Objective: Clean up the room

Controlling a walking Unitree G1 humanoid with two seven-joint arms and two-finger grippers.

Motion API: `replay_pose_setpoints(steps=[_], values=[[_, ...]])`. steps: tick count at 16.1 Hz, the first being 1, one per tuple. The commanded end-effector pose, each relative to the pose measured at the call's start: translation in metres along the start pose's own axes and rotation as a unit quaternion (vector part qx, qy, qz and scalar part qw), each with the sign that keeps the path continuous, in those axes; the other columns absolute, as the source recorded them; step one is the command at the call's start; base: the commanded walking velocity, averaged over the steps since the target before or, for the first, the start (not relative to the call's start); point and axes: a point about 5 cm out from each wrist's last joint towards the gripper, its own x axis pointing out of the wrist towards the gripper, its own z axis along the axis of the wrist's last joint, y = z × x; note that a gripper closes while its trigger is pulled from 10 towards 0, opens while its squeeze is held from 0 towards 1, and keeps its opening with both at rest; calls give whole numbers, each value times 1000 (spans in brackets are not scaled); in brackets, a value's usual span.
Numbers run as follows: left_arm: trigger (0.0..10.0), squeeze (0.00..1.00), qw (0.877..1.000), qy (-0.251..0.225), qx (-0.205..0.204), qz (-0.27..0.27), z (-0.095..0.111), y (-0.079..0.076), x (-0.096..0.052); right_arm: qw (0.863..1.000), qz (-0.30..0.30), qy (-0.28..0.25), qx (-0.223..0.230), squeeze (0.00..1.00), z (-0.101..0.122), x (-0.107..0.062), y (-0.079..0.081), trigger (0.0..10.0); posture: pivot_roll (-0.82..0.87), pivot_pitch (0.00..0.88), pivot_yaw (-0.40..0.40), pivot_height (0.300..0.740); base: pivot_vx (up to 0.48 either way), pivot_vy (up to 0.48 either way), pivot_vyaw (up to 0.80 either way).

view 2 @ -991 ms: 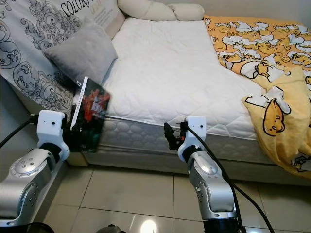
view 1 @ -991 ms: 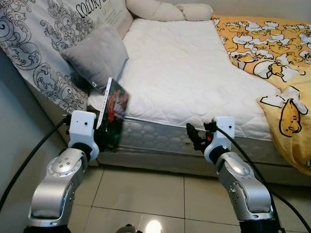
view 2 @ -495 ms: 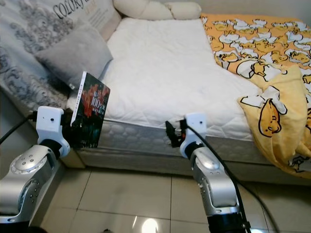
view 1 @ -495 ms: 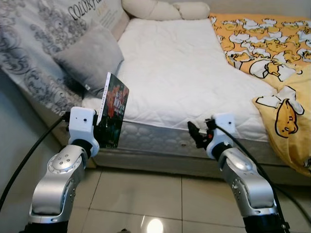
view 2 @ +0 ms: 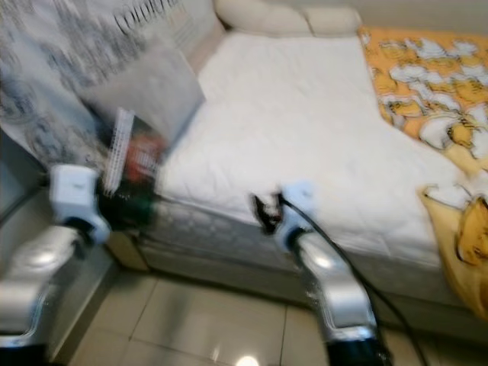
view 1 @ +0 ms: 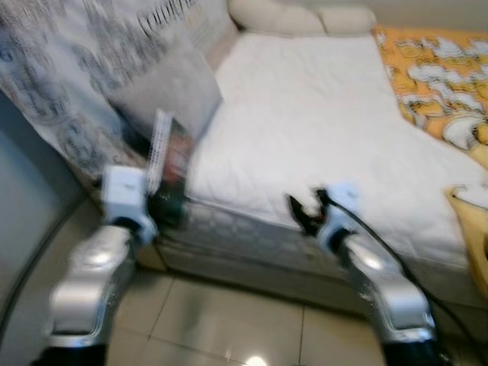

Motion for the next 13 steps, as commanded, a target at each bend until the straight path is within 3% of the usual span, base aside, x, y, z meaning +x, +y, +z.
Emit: replay_pose_setpoints(steps=[1, 13], values=[[10000, 0, 1000, -23, 10, 10, 11, 6, -2, 1000, 17, -14, 6, 0, 7, 3, 8, 10000, 71, 0, 26, 740, 398, 0, 0], [10000, 0, 1000, -22, 14, 0, 9, 3, -2, 999, 27, -18, -5, 0, 5, 2, 10, 10000, 76, 0, 21, 740, 396, 0, 0]])
